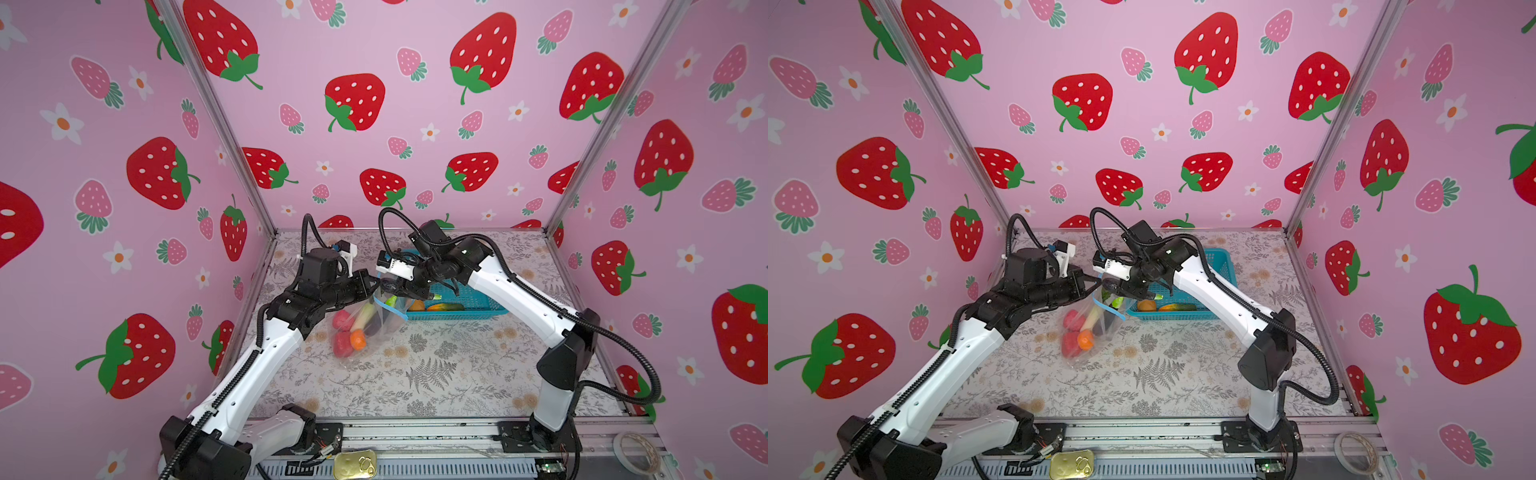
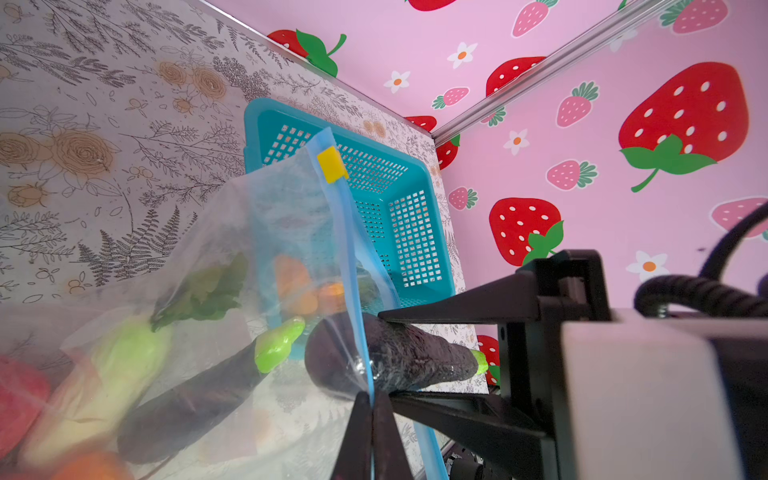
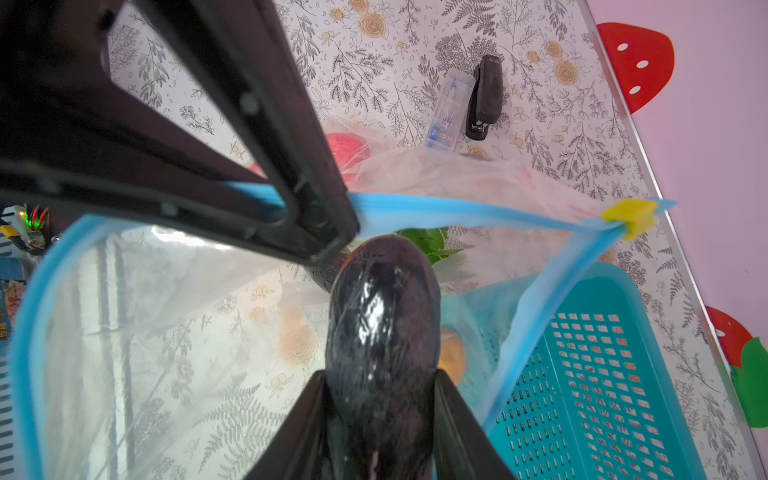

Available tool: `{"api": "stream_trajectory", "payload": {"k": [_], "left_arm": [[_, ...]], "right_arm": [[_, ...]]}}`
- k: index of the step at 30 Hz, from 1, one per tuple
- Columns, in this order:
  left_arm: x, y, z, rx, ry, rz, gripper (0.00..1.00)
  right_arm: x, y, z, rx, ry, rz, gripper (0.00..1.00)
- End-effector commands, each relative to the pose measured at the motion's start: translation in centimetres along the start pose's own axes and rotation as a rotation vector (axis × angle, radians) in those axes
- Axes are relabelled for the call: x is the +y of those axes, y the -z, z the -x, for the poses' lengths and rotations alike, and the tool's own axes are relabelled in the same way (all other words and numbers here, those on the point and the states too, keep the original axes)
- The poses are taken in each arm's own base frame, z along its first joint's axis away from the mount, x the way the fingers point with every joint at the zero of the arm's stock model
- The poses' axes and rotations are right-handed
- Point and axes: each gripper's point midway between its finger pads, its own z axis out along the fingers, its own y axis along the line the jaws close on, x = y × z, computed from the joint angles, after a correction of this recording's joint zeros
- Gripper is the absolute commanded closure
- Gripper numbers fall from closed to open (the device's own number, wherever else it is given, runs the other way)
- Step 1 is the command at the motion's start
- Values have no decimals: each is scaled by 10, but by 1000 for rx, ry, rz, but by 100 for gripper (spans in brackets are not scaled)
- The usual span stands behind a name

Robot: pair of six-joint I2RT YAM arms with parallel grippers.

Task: Place the food in the zip-top bag and seal the zipper
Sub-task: 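Carry the second eggplant over the bag and lower it into the opening, then open the right gripper to drop the dark eggplant into the bag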

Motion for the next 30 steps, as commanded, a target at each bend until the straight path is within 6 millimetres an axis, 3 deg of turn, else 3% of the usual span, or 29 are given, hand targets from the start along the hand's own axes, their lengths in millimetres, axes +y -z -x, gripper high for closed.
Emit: {"api": "stream_trajectory", "payload": {"k": [1,15,22,30], "left_arm": [[-12,9,7,-24,-14,-38,100],[-12,9,6,-24,-14,-38,100],[-12,10,6,-24,-14,-39,100],[-12,10,6,-24,-16,-40,100]], "right_arm": [[6,-2,1,19,13,16,57],[7,-4,4,23,21,18,54],[6,-2,6,21,28,-1,45],[6,-2,8,20,32,-4,46]]}}
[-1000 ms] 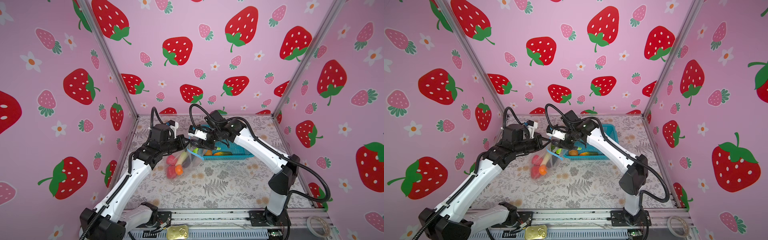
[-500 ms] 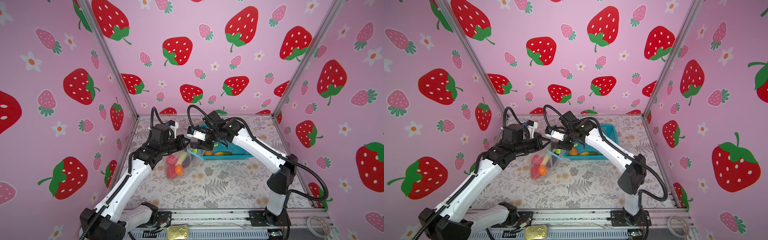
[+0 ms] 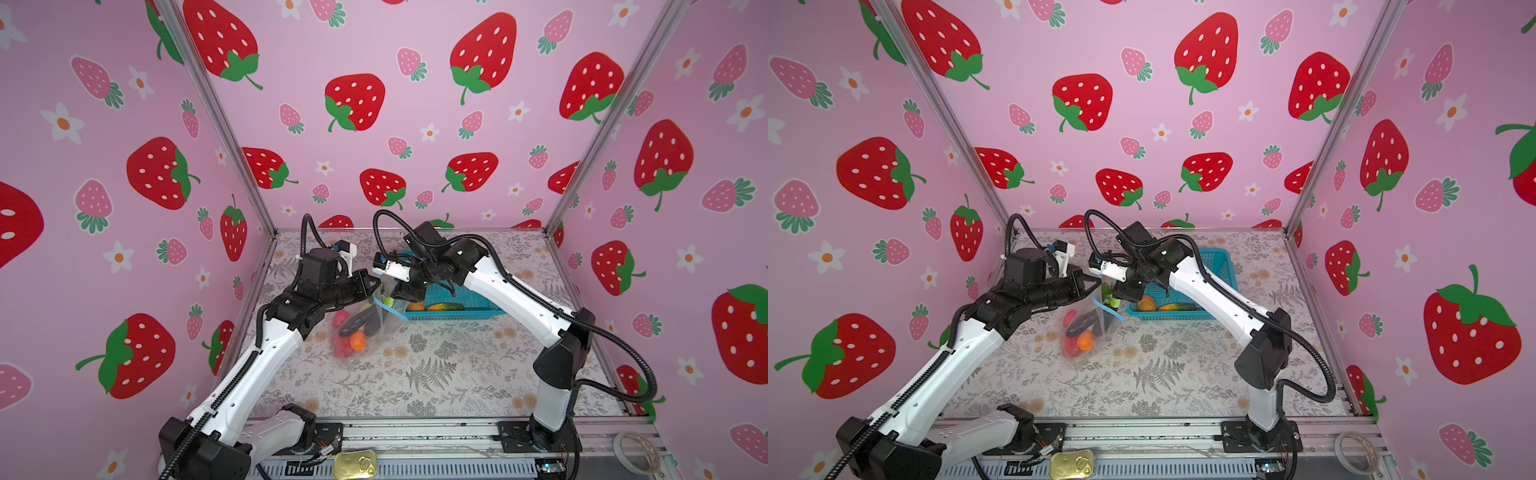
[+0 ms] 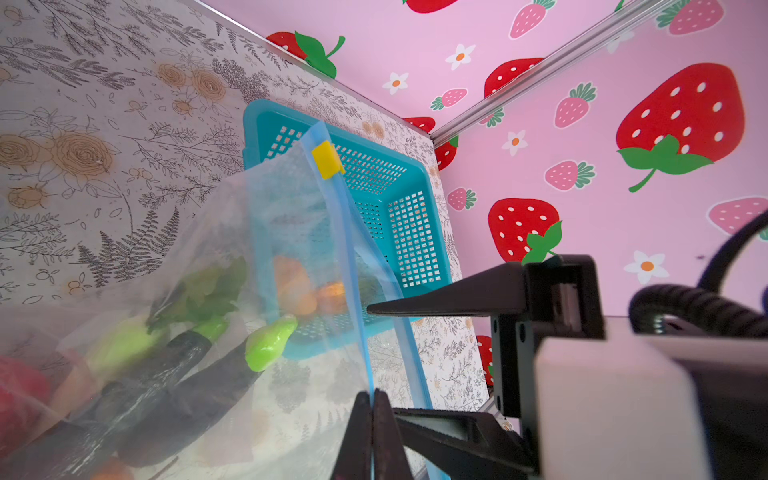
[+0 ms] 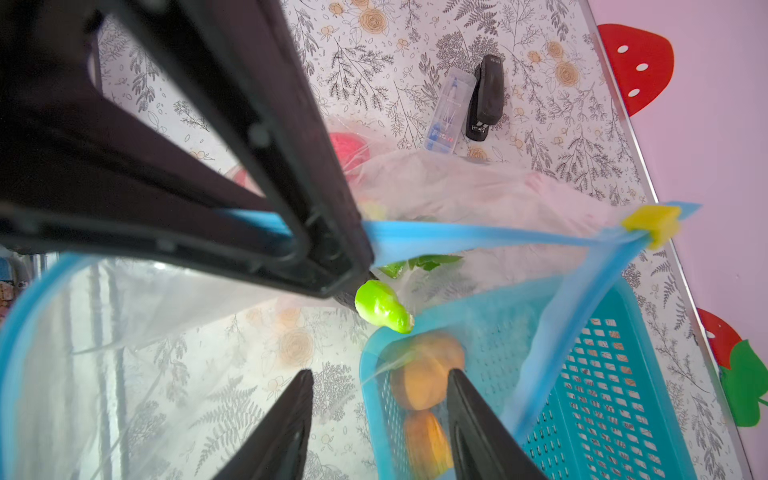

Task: Place the food in the zip-top bag and seal the zipper
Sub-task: 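Open the right gripper to drop the dark eggplant into the bag, then move the empty right gripper back over the teal basket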

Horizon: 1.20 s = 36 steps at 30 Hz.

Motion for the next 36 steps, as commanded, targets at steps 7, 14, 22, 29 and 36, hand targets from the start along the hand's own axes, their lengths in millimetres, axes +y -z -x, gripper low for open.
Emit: {"api": "stream_trajectory", "payload": {"k": [7,14,22,29,36], "left_arm": [[-10,10,4,-22,-12,-32,100],[-8,10,2,-22,-12,-30,100],[-4,10,0,-25,-9,-16,100],[-5,6,1,-7,-3,-25,100],[-3,8,0,-15,3,-13,100]], "right_arm": [[1,16,10,-25,34,-16,46],[-15,46,10,-63,35,-91,46],[-13,65,9,-210,-13,-83,44],[-8,87,0,-350,-58,-166,37],[-21,81,-46,-317,-214,-275,35]]}}
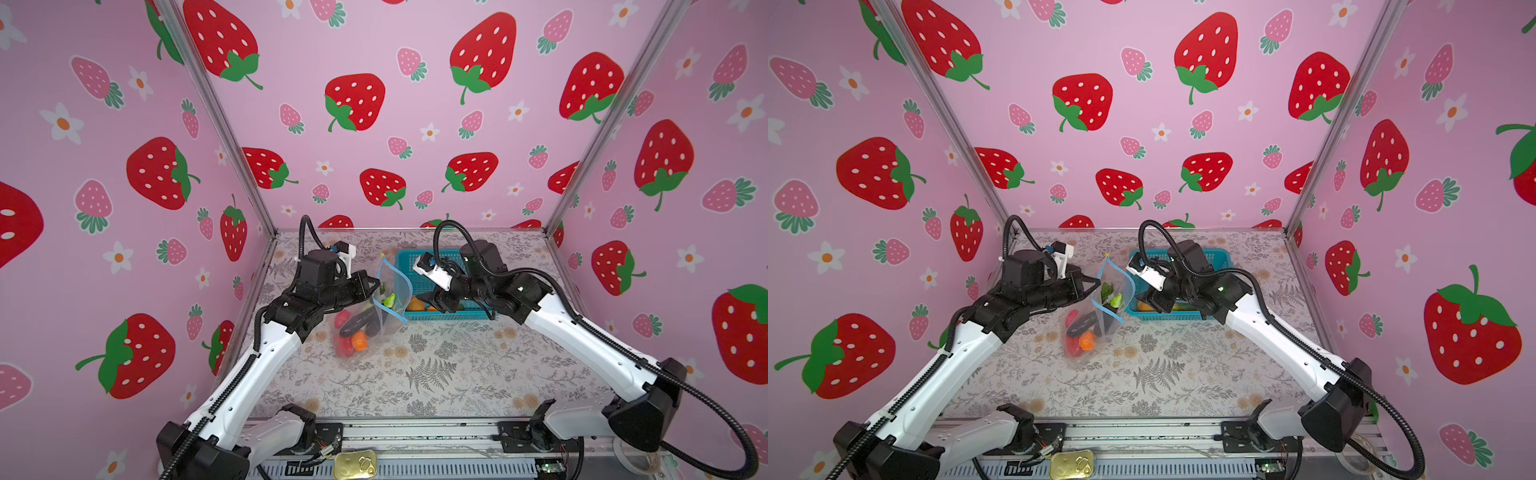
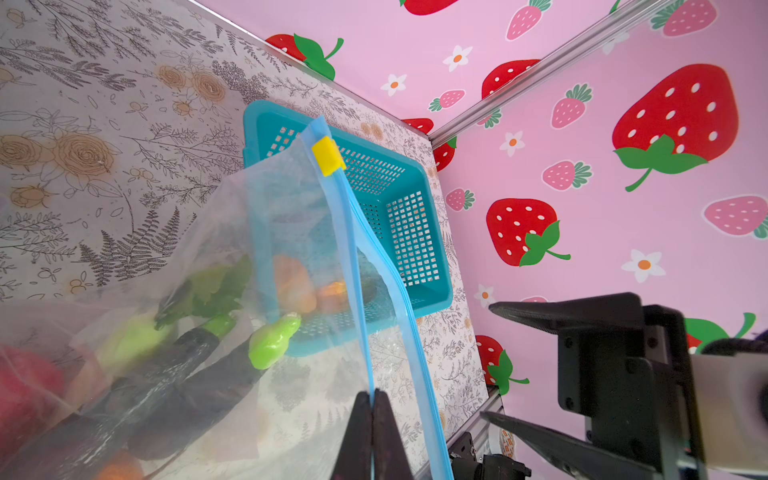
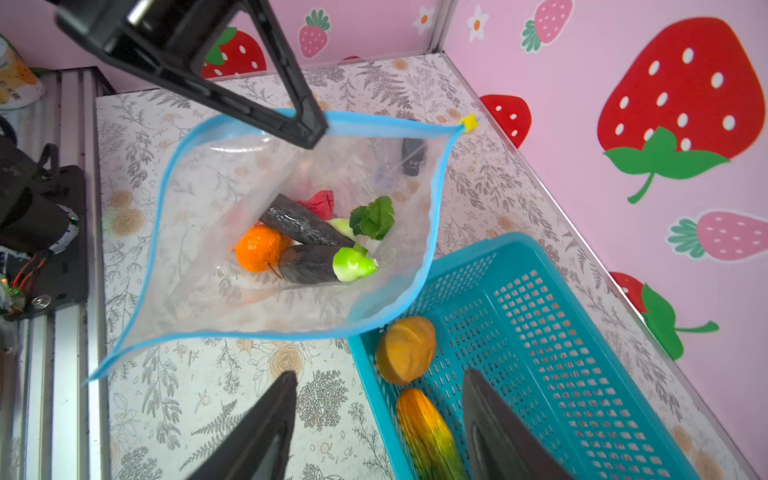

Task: Place the food in the zip-top bag and seal the zipper
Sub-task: 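Move the empty right gripper back over the teal basket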

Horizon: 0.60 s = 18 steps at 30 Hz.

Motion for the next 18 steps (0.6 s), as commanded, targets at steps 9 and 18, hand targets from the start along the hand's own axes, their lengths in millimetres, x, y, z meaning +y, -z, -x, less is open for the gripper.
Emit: {"api": "stream_trajectory", "payload": {"k": [9,18], "left_arm": [[0,7,1,-12,3,10,100],[2,2,0,-2,14,14,100]], "right_arm": [[-33,-12,-43,-4,-198,-97,37],[-68,-30,-68,38,-381,-183,38]]}}
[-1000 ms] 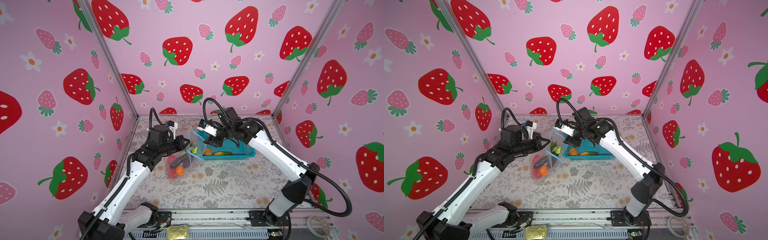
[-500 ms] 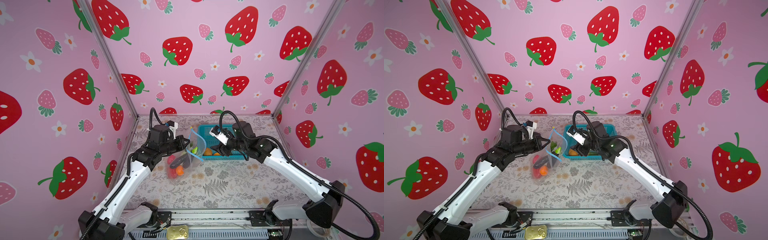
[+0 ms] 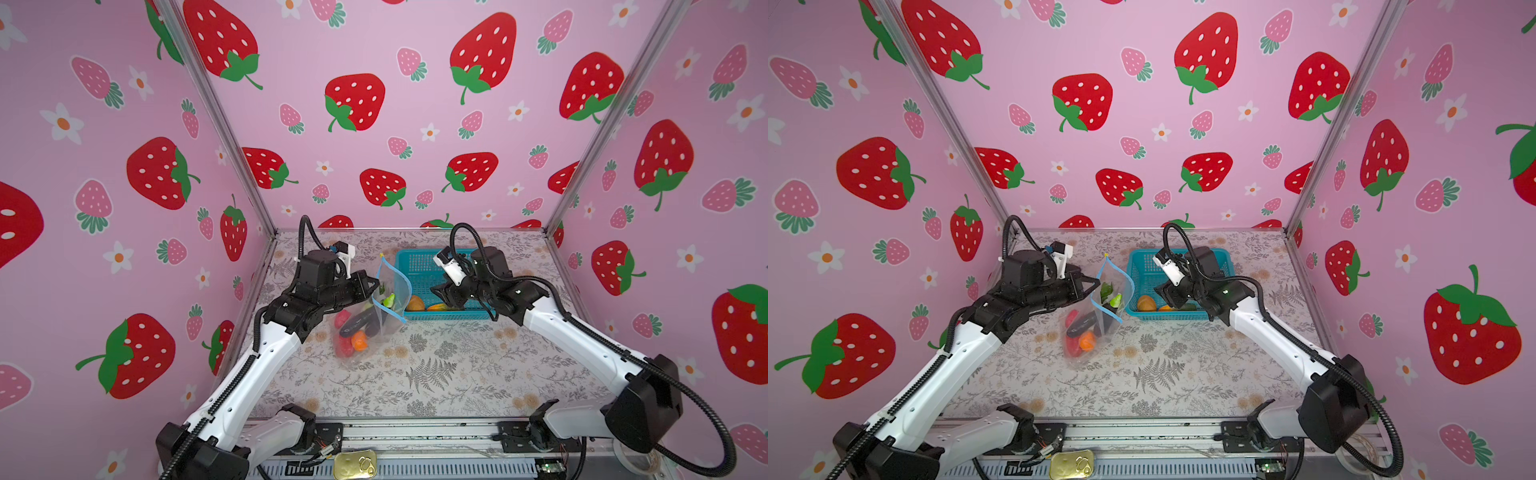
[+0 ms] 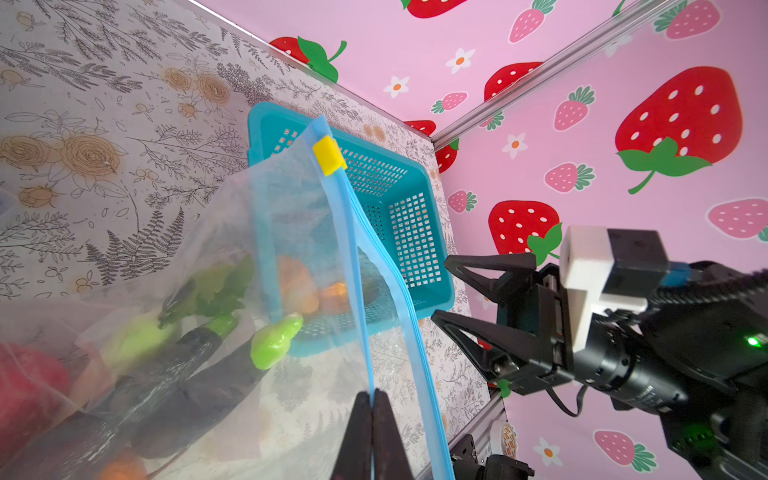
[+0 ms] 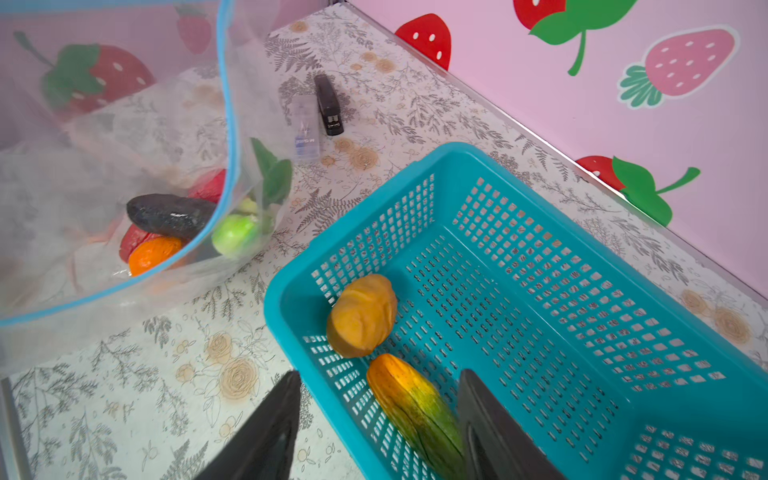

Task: Place the food in the zip-top bag and seal the zipper
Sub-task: 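Move the empty right gripper back over the teal basket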

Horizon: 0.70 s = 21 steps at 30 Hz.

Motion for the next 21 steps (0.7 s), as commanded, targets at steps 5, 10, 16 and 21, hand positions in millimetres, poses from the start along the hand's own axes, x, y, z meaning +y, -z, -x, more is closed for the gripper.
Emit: {"api": "stream_trajectory", "payload": {"k": [5,10,16,21], "left_arm": [[2,-2,0,9,10,8,100],[3,-5,1,18,9,12,100],[3,-7,2,23,9,14,100],[4,-8,1,25,11,16,100]], "right_arm": [[-18,-31,-11,67,-183,-28,38],[-20,-52,-22,137,-234,-10,38],[-14,-72,-39,199,-291,35,38],[-11,-85,-50,240,-311,55,38]]}}
